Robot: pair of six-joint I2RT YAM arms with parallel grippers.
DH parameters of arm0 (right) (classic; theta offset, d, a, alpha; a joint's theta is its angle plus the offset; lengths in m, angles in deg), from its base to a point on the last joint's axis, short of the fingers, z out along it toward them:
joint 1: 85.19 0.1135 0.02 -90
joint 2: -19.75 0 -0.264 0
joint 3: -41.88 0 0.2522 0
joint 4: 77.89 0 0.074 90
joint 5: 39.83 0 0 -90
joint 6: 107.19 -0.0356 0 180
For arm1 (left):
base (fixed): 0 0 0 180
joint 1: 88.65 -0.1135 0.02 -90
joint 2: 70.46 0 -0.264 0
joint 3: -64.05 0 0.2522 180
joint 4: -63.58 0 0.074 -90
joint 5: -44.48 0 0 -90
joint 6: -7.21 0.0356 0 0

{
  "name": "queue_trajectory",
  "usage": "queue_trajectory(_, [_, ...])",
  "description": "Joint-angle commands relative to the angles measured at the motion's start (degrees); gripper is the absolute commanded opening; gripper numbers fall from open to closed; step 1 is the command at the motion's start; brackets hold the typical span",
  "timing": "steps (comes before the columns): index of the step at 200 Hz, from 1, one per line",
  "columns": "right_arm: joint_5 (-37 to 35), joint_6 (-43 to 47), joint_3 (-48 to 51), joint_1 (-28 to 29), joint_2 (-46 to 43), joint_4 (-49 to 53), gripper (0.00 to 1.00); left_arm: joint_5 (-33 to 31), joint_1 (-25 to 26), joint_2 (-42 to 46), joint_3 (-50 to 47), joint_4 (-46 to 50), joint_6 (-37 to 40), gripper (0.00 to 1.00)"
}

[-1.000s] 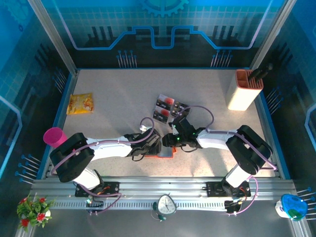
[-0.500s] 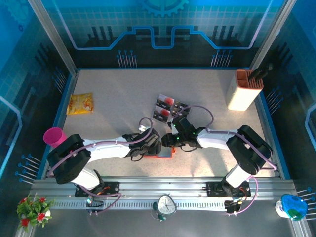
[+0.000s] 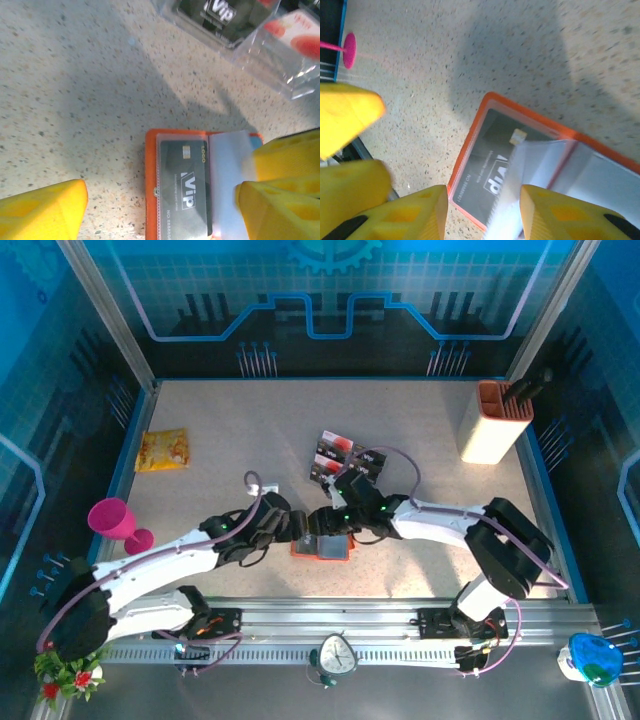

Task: Put the credit cards into the card holder

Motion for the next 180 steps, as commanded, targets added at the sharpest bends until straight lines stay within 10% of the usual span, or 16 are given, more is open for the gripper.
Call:
queue_trajectory(1, [0.94,-1.91,-2.52,2.06,4.45,-1.09,0.43,-2.4,-1.21,4.4,-2.07,2.75,-1.59,0.81])
queue_trajectory(180, [0.59,-4.32,1.96,-1.1,1.53,-6.17,0.43,3.04,-2.68,0.37,-4.46,-1.24,-1.03,0.82])
